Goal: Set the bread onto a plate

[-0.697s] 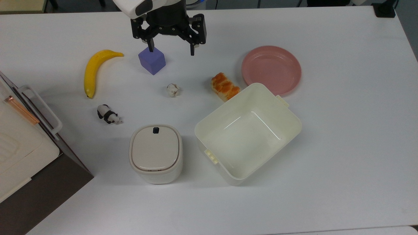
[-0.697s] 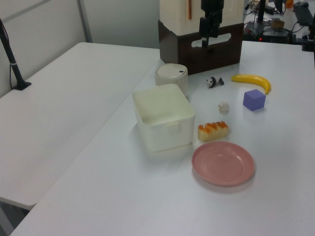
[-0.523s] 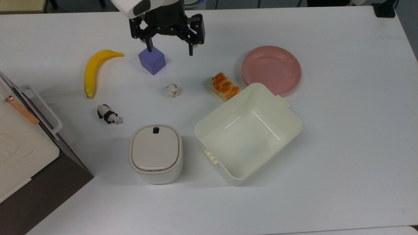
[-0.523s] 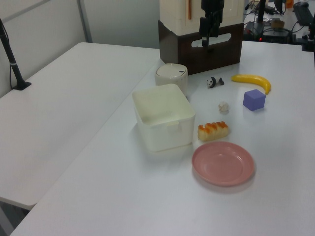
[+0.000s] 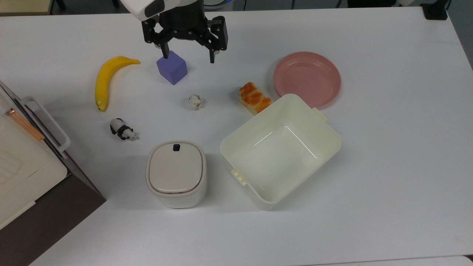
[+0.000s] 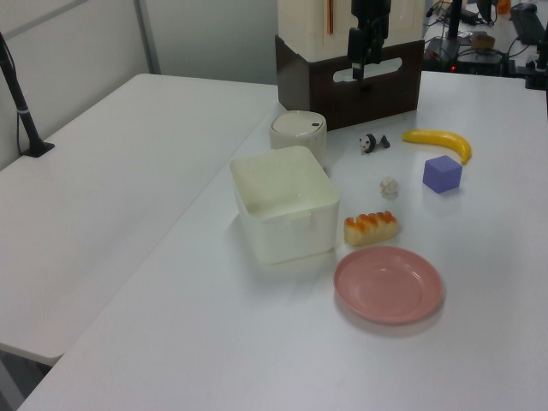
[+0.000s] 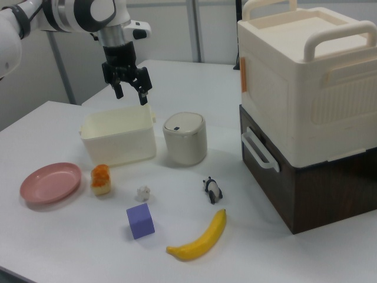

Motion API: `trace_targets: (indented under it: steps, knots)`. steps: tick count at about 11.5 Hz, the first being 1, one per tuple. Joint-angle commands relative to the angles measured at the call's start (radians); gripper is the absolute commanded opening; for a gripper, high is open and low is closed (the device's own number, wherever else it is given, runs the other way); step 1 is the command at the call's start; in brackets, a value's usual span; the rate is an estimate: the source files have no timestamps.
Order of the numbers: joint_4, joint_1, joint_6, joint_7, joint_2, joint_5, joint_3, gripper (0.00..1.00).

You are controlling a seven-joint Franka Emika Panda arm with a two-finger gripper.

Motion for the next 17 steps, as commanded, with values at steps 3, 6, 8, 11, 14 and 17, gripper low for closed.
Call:
trace_targets:
  steps: [3, 6, 8, 11, 14, 17]
  knots:
    - [-0.011, -0.004, 0.04, 0.005, -0.01, 0.019, -0.006, 1.0]
    - [-0.015, -0.01, 0.069, 0.008, -0.01, 0.021, -0.006, 1.0]
    - [-0.014, -0.016, 0.074, 0.008, 0.002, 0.019, -0.006, 1.0]
    - [-0.014, -0.015, 0.072, 0.002, 0.002, 0.019, -0.006, 1.0]
    - [-0.014, -0.016, 0.069, -0.024, 0.001, 0.019, -0.006, 1.0]
    - [-0.014, -0.016, 0.064, -0.033, -0.001, 0.019, -0.006, 1.0]
